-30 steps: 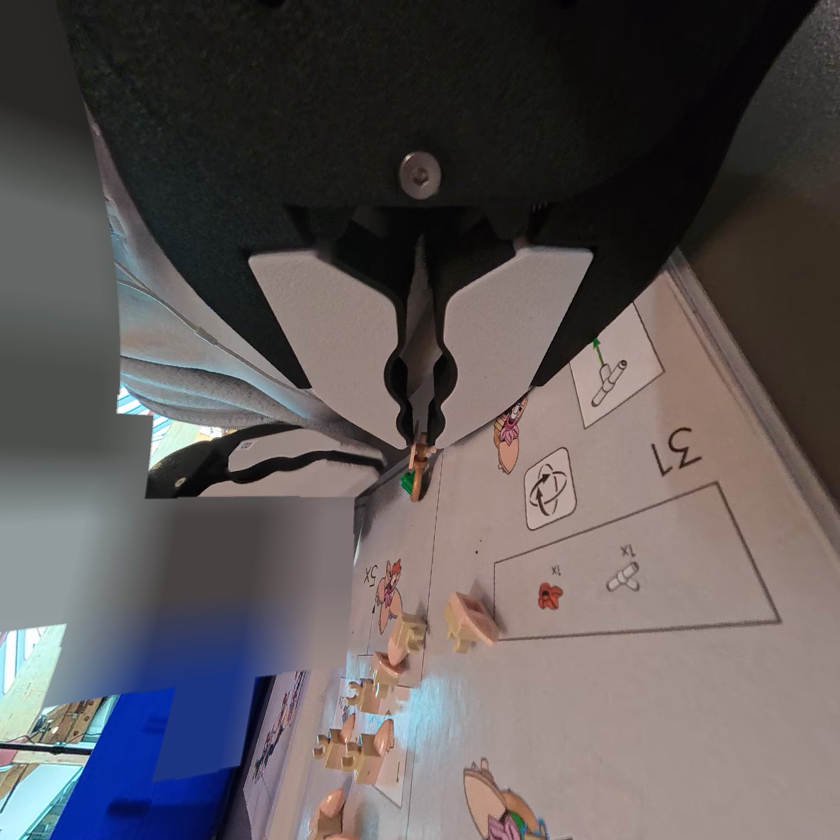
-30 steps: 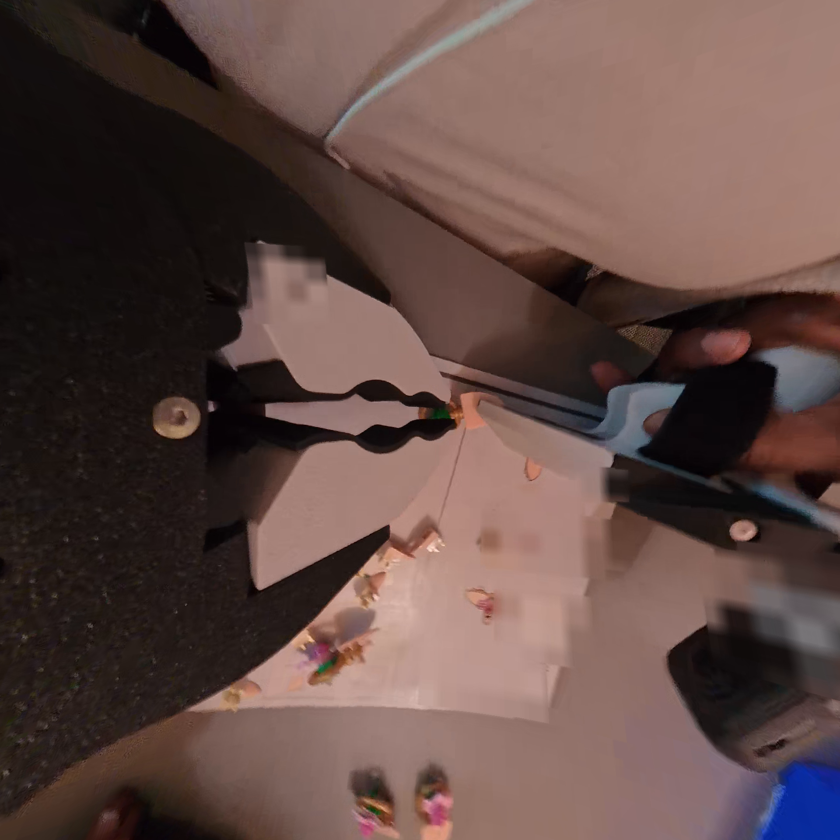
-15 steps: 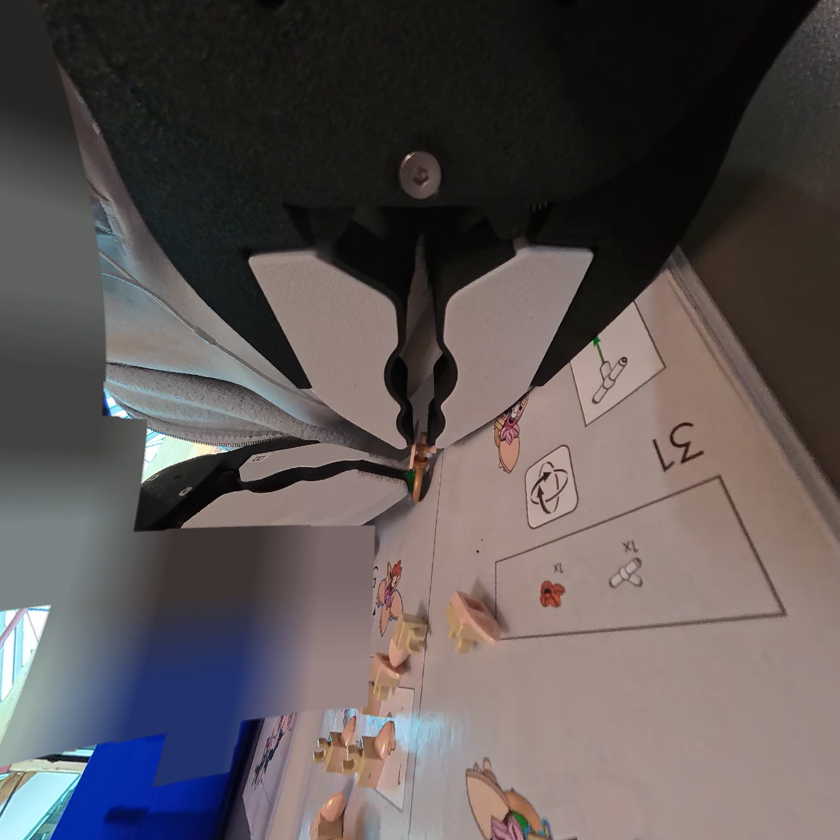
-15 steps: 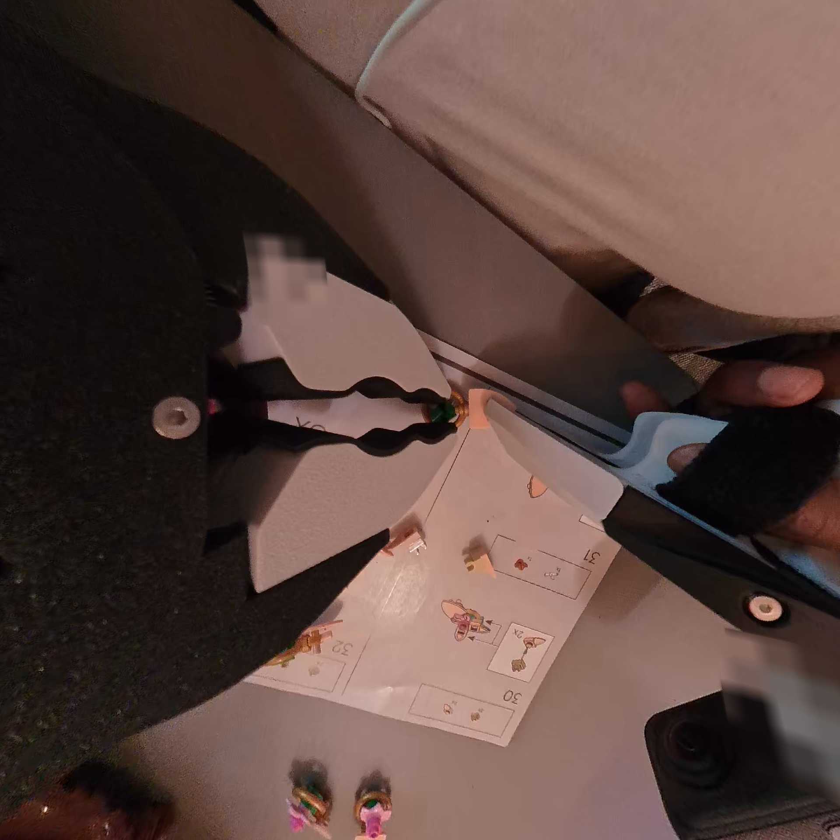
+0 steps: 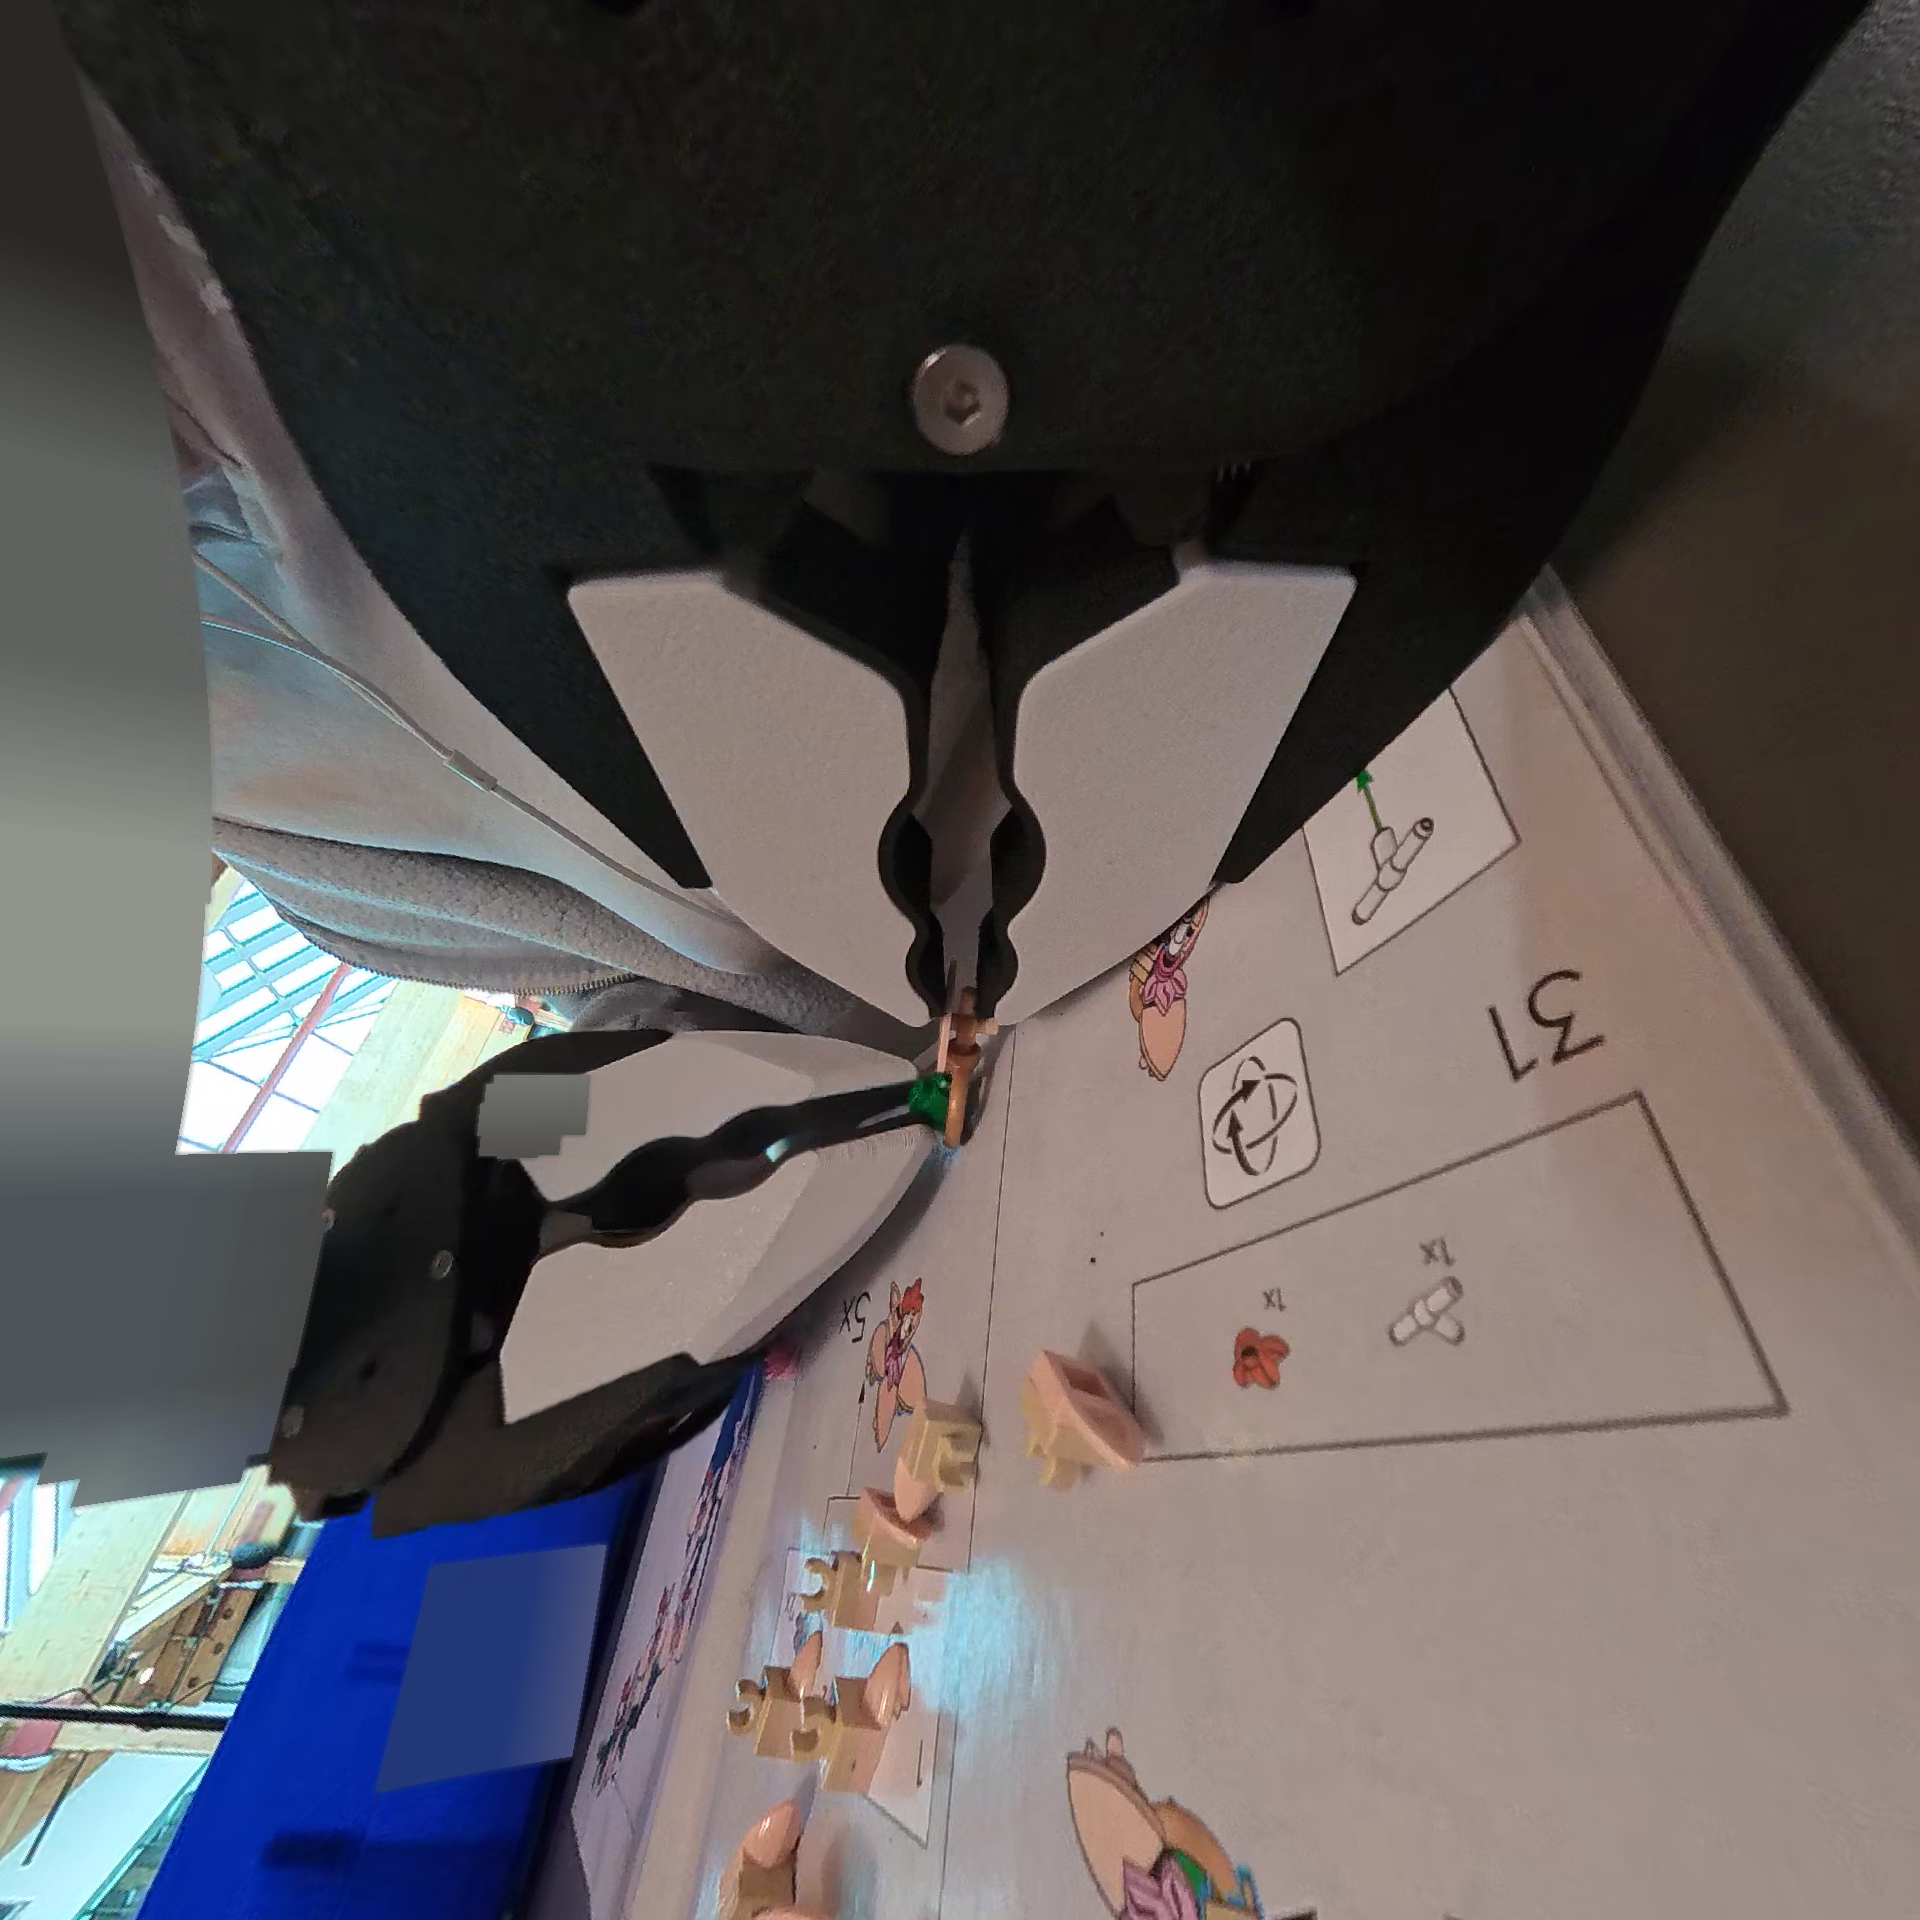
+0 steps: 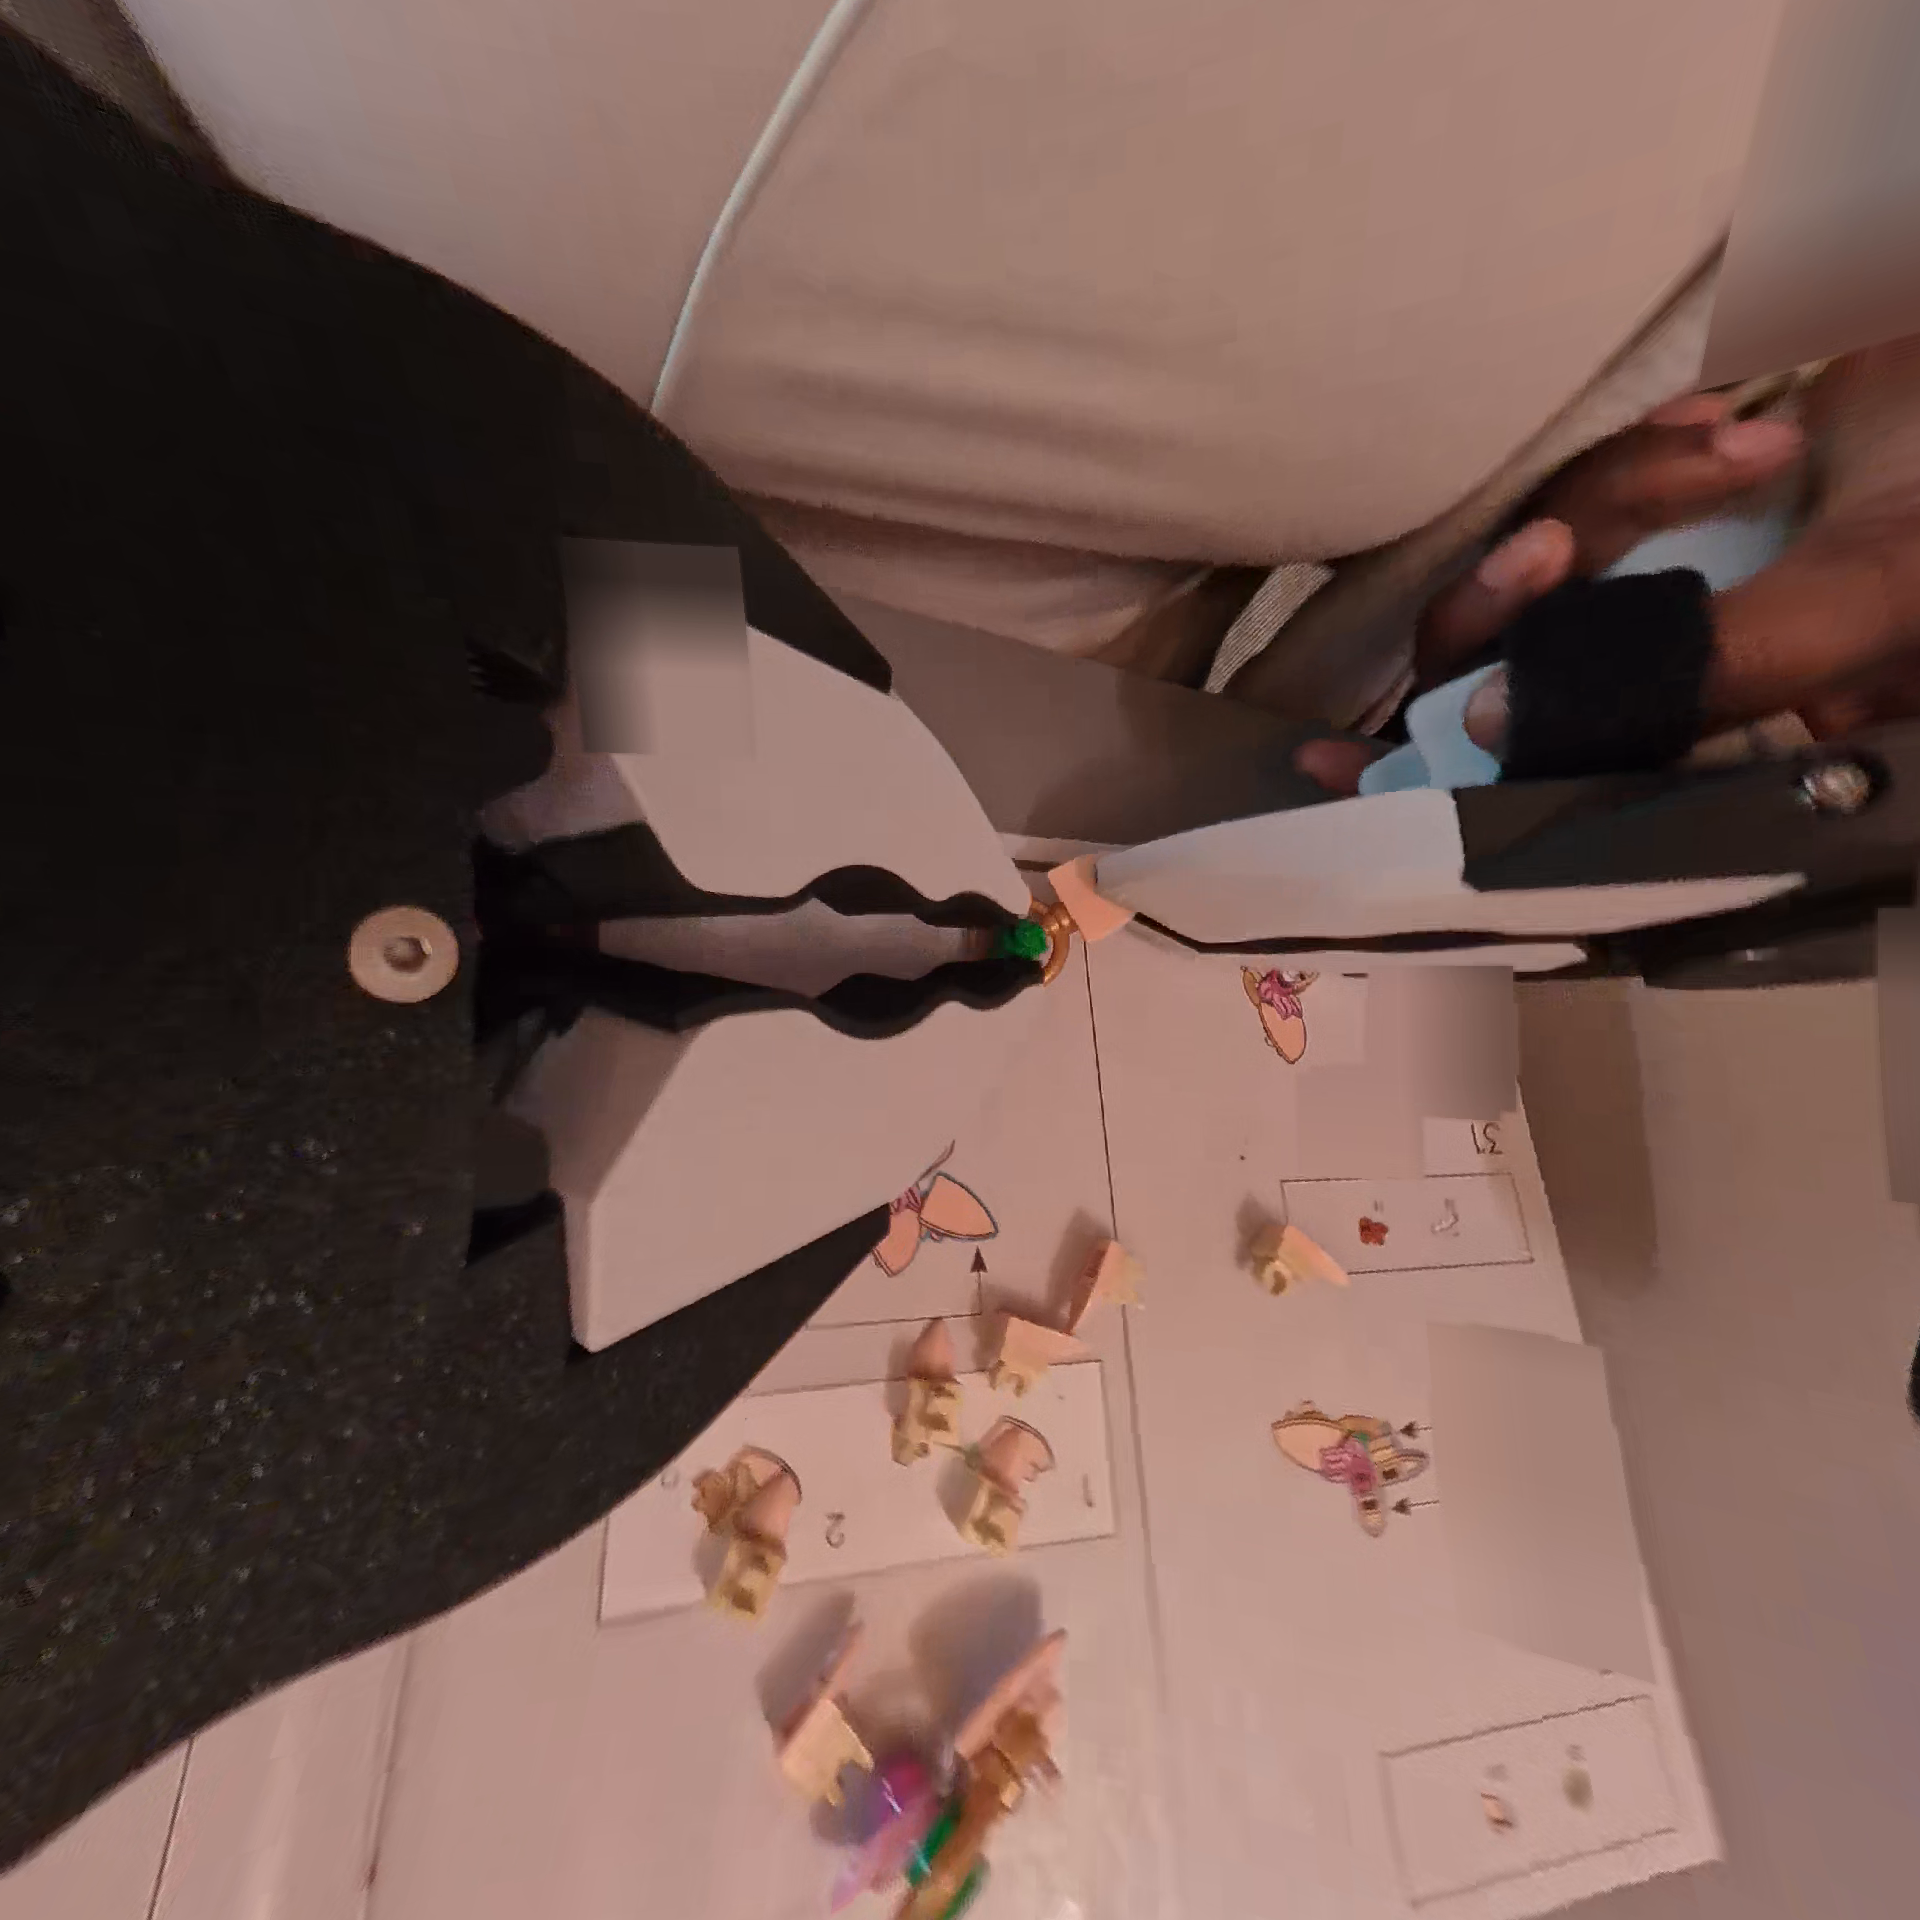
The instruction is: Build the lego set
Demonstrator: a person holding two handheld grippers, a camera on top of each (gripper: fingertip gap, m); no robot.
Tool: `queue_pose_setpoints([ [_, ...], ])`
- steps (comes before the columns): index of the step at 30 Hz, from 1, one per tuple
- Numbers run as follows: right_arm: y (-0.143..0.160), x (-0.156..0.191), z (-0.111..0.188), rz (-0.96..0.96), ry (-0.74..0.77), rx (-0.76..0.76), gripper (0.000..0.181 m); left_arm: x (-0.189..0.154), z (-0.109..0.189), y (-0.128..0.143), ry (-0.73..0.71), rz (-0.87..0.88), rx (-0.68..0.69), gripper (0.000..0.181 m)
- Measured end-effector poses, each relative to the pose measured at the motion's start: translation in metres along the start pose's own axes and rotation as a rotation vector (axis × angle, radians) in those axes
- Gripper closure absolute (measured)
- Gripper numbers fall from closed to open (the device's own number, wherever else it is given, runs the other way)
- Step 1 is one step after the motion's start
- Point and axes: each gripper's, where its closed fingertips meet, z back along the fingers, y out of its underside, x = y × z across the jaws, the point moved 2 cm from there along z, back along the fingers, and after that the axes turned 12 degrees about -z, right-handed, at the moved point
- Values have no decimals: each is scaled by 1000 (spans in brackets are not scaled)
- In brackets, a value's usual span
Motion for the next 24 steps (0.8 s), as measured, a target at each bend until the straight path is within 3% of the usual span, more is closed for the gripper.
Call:
queue_pose_setpoints([
  [3,0,0,1,-112,-29,-17,175,0,0,0,-1,0,-4,176],
  [6,1,-1,0,-103,7,11,175,0,0,-1,0,1,-8,176],
  [14,5,-5,2,-3,153,108,173,0,0,-1,0,0,-8,176],
  [24,-5,5,4,187,132,56,176,0,0,-1,1,1,-9,176],
])
